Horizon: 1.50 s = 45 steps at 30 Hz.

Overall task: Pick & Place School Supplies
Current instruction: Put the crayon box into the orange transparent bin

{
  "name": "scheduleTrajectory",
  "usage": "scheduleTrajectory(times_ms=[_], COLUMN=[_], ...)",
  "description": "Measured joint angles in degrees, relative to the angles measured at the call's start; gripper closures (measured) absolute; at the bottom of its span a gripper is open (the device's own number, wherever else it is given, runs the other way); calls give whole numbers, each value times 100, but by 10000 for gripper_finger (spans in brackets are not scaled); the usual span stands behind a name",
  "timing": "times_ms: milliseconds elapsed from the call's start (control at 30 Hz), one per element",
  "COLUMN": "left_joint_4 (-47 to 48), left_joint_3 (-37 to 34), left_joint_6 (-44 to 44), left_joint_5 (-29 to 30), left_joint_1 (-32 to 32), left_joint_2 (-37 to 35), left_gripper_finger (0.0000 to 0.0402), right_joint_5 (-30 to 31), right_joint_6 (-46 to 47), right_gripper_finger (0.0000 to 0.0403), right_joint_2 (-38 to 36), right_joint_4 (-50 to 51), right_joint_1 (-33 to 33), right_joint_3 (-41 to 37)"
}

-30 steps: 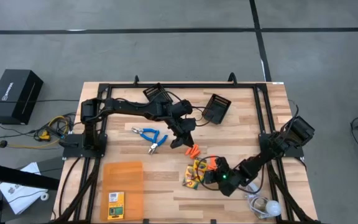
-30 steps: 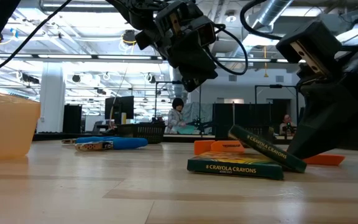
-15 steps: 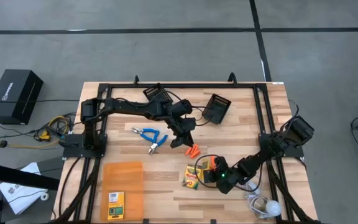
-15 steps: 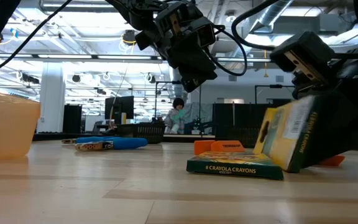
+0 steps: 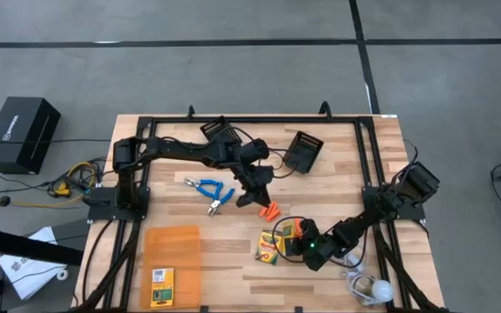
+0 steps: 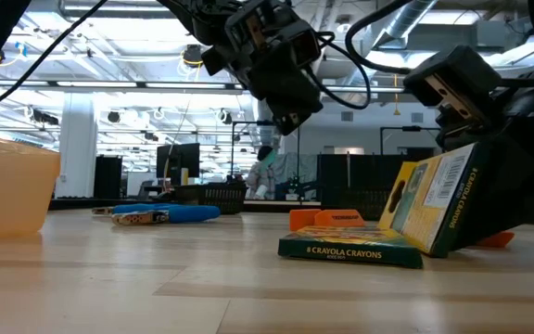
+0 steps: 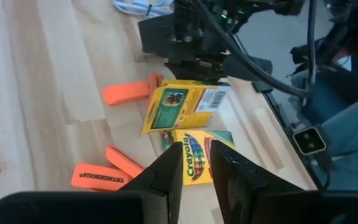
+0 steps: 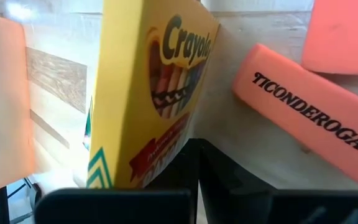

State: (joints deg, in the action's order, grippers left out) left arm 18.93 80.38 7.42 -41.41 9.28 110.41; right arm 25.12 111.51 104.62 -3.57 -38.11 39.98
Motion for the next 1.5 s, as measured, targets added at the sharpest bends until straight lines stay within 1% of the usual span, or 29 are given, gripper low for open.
scheduleTrajectory(times_ms=[167, 400, 600, 800, 967, 1100, 1267, 1400, 1500], left_joint_4=[75, 28, -12, -13, 16, 13, -23, -36, -71], left_joint_3=[-4, 93, 643, 1281, 1535, 1565, 1569, 1572, 1572], left_joint_6=[303, 430, 668, 697, 687, 714, 765, 900, 905], left_joint_5=[-111, -216, -308, -354, -591, -703, -695, -427, -395], left_joint_1=[13, -26, -97, -98, -166, -280, -337, -283, -224], left_joint_2=[123, 774, 1174, 1515, 1826, 1929, 1961, 1961, 1961], left_gripper_finger=[320, 275, 250, 253, 262, 263, 261, 261, 259], right_joint_5=[-22, -83, -90, -82, -63, -61, -42, -20, -11], right_joint_6=[-130, -309, -420, -583, -633, -673, -694, -696, -696], right_gripper_finger=[403, 403, 403, 403, 403, 403, 403, 403, 403], right_joint_2=[0, -39, -39, -39, -39, -39, -39, -39, -39], right_joint_4=[-86, -141, -213, -293, -302, -309, -312, -315, -315], right_joint_1=[9, 17, 41, 66, 97, 129, 138, 140, 140], right_joint_3=[-10, -21, -29, -36, -36, -36, -36, -36, -36])
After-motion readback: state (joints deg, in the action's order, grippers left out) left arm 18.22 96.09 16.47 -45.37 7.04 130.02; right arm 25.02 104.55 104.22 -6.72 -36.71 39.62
